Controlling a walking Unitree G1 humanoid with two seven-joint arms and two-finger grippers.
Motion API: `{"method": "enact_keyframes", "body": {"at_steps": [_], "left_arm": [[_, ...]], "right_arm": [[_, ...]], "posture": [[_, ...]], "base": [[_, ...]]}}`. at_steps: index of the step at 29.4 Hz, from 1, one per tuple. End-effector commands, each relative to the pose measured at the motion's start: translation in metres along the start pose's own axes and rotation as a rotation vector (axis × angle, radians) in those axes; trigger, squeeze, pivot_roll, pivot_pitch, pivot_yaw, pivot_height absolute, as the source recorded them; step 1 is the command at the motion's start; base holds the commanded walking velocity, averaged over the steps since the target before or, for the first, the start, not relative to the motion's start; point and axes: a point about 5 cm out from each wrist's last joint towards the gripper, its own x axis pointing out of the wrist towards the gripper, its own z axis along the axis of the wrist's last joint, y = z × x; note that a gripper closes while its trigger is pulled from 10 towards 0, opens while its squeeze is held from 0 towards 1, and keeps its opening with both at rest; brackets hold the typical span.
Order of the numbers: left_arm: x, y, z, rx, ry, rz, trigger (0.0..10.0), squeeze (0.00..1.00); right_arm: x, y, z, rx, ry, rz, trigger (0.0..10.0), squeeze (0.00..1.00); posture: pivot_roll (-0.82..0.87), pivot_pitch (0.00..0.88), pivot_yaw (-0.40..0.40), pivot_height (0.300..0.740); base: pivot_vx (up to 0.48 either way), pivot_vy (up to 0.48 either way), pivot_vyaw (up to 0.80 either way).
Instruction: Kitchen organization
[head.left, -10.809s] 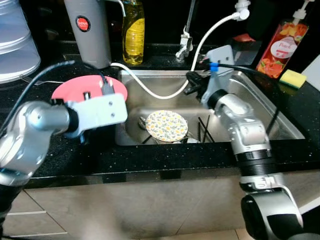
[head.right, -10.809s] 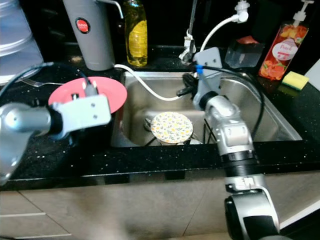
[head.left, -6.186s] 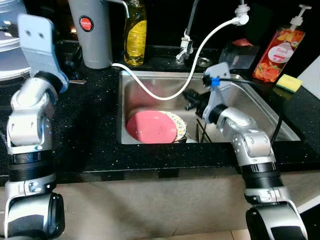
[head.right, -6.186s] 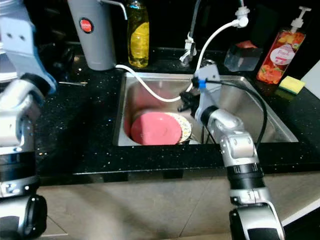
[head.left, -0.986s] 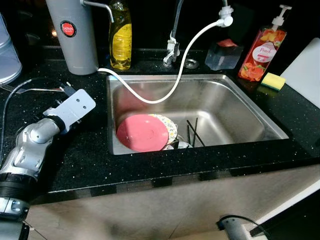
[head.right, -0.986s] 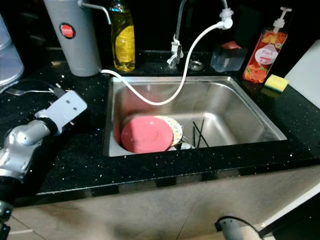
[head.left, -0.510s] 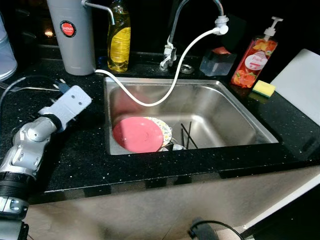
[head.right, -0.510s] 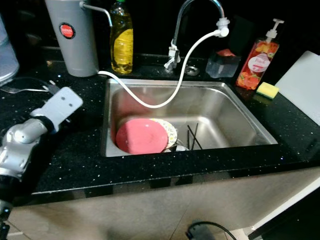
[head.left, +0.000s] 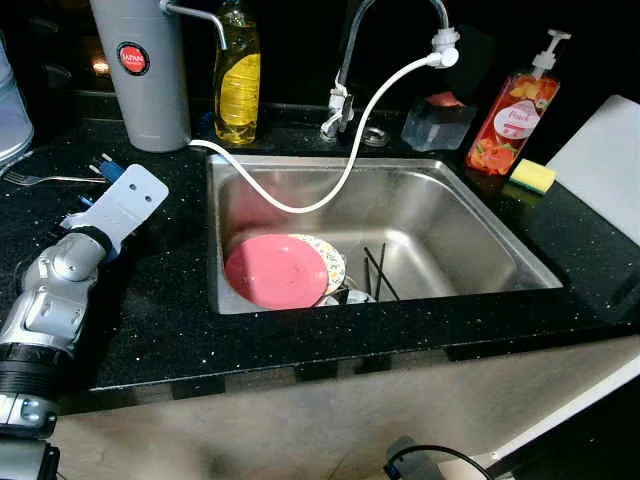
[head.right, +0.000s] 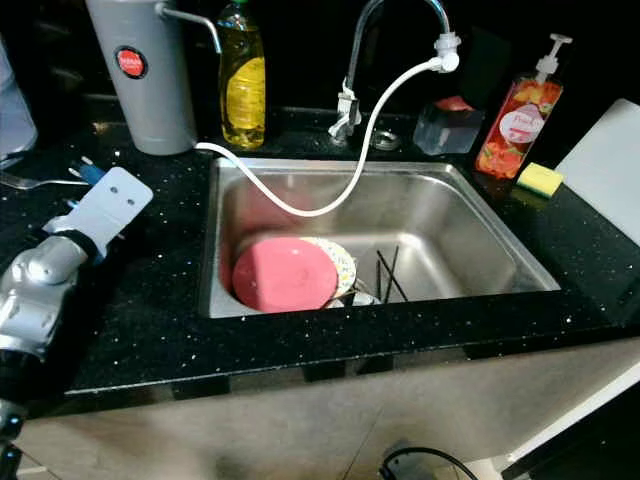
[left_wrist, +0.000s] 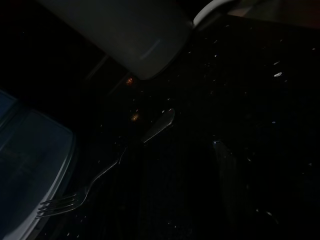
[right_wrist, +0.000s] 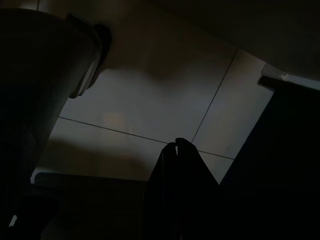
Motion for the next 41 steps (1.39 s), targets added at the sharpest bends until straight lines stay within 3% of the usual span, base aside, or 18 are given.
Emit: {"method": "enact_keyframes", "body": {"at_steps": [1, 17, 18, 19, 20, 25, 27, 33, 35, 41], "left_arm": [[0.0, -0.017, -0.009, -0.008, 0.052, -0.046, 10.0, 0.0], [0.002, -0.018, -0.006, -0.022, 0.071, -0.049, 10.0, 0.0], [0.003, -0.018, -0.006, -0.082, 0.077, -0.062, 10.0, 0.0], [0.003, -0.018, -0.006, -0.082, 0.077, -0.062, 10.0, 0.0], [0.005, -0.018, -0.003, -0.245, 0.059, -0.093, 10.0, 0.0], [0.008, -0.013, 0.005, -0.367, 0.004, -0.055, 10.0, 0.0], [0.01, -0.011, 0.009, -0.461, -0.018, -0.025, 10.0, 0.0], [0.008, -0.017, 0.016, -0.457, -0.068, -0.083, 10.0, 0.0], [0.004, -0.018, 0.018, -0.563, -0.099, -0.12, 10.0, 0.0], [-0.001, -0.019, 0.02, -0.58, -0.122, -0.137, 10.0, 0.0]], "right_arm": [[0.0, 0.0, -0.002, 0.003, 0.001, -0.007, 10.0, 0.0], [0.0, 0.0, 0.001, -0.002, -0.012, -0.018, 10.0, 0.0], [0.0, 0.0, 0.001, -0.003, -0.011, -0.018, 10.0, 0.0], [0.0, 0.0, 0.001, -0.003, -0.011, -0.018, 10.0, 0.0], [0.0, 0.0, 0.001, -0.006, -0.01, -0.017, 10.0, 0.0], [0.0, 0.0, 0.0, -0.01, -0.008, -0.016, 10.0, 0.0], [0.0, -0.001, 0.0, -0.01, -0.009, -0.019, 10.0, 0.0], [0.0, -0.004, 0.0, -0.006, -0.009, -0.028, 10.0, 0.0], [-0.001, -0.005, -0.001, 0.001, -0.008, -0.032, 10.0, 0.0], [-0.001, -0.002, -0.006, -0.001, 0.004, -0.024, 10.0, 0.0]], "posture": [[0.19, 0.0, -0.099, 0.74], [0.2, 0.0, -0.099, 0.74], [0.2, 0.0, -0.104, 0.74], [0.2, 0.0, -0.104, 0.74], [0.2, 0.0, -0.108, 0.74], [0.19, 0.0, -0.112, 0.74], [0.19, 0.0, -0.111, 0.74], [0.19, 0.0, -0.106, 0.74], [0.19, 0.0, -0.101, 0.74], [0.21, 0.0, -0.109, 0.74]], "base": [[0.0, 0.0, 0.0], [0.0, 0.0, 0.0], [0.0, 0.0, 0.0], [0.0, 0.0, 0.0], [0.0, 0.0, 0.0], [0.0, 0.0, 0.0], [0.0, 0.0, 0.0], [0.0, 0.0, 0.0], [0.0, 0.0, 0.0], [0.0, 0.0, 0.0]]}}
